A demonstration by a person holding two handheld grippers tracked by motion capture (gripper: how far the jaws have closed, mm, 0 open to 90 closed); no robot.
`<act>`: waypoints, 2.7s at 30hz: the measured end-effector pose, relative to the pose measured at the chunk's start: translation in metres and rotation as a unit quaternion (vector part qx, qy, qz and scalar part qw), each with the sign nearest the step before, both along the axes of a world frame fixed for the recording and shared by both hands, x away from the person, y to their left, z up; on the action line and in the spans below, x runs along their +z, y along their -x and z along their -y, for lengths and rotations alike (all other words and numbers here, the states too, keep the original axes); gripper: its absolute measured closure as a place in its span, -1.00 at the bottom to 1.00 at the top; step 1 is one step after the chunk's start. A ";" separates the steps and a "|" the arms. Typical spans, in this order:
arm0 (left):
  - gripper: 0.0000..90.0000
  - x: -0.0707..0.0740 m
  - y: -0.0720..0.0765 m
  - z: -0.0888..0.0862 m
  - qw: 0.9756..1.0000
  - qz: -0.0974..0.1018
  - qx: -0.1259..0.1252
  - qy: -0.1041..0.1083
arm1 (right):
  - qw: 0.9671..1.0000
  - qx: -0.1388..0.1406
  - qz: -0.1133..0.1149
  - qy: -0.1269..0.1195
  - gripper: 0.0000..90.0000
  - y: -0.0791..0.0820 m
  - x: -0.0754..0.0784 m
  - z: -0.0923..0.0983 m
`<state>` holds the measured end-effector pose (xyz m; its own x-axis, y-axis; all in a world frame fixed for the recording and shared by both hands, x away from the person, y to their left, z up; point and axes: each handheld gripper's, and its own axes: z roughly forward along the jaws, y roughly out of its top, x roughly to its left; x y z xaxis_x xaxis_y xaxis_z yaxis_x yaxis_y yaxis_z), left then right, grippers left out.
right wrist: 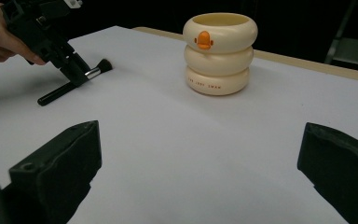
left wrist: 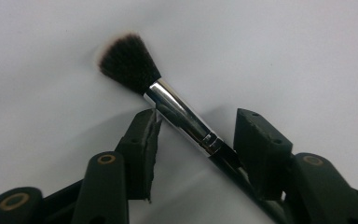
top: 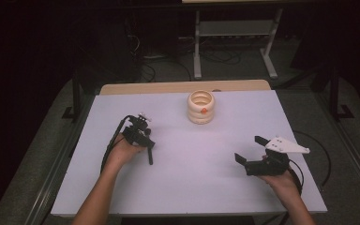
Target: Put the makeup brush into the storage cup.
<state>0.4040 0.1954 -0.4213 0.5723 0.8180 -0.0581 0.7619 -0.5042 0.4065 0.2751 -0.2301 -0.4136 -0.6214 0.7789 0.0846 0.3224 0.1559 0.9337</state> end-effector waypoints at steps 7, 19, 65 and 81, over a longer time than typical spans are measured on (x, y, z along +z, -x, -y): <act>0.28 0.000 0.000 -0.003 1.000 -0.002 -0.001 0.002 | 1.000 0.000 0.000 0.001 -1.00 0.000 0.000 0.000; 0.56 0.001 0.001 -0.004 1.000 -0.007 -0.011 -0.001 | 1.000 0.000 -0.002 0.001 -1.00 0.001 0.000 -0.001; 0.62 0.015 -0.037 0.013 0.993 -0.072 -0.071 -0.053 | 1.000 -0.005 -0.005 -0.006 -1.00 0.000 0.000 0.001; 0.66 0.006 -0.039 0.018 0.993 -0.077 -0.070 -0.064 | 1.000 -0.003 -0.003 -0.003 -1.00 -0.001 -0.001 0.001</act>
<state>0.4429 0.1773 -0.4150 0.6730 0.7377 -0.0538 0.7290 -0.6492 0.2169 0.2763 -0.2307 -0.4142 -0.6164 0.7820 0.0923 0.3285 0.1489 0.9327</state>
